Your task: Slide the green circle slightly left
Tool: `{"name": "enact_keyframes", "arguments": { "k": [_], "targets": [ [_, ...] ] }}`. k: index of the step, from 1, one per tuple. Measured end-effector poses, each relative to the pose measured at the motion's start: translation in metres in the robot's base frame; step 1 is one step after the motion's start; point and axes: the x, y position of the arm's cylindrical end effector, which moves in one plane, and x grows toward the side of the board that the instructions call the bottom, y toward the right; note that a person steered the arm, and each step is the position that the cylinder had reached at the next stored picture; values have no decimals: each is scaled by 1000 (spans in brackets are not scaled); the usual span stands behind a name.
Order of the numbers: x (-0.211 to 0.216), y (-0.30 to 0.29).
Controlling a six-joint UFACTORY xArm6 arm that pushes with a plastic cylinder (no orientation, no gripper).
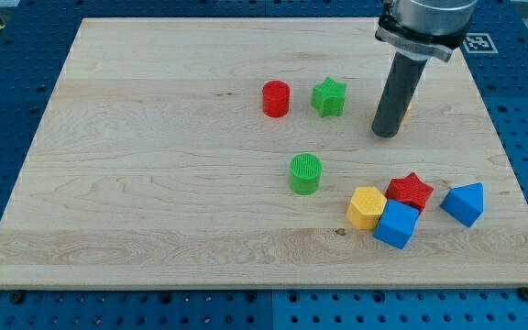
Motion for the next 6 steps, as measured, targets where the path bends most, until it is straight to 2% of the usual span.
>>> {"name": "enact_keyframes", "arguments": {
  "k": [1,3,4,6],
  "targets": [
    [-6,0],
    [70,-20],
    [85,-38],
    [86,-129]
  ]
}}
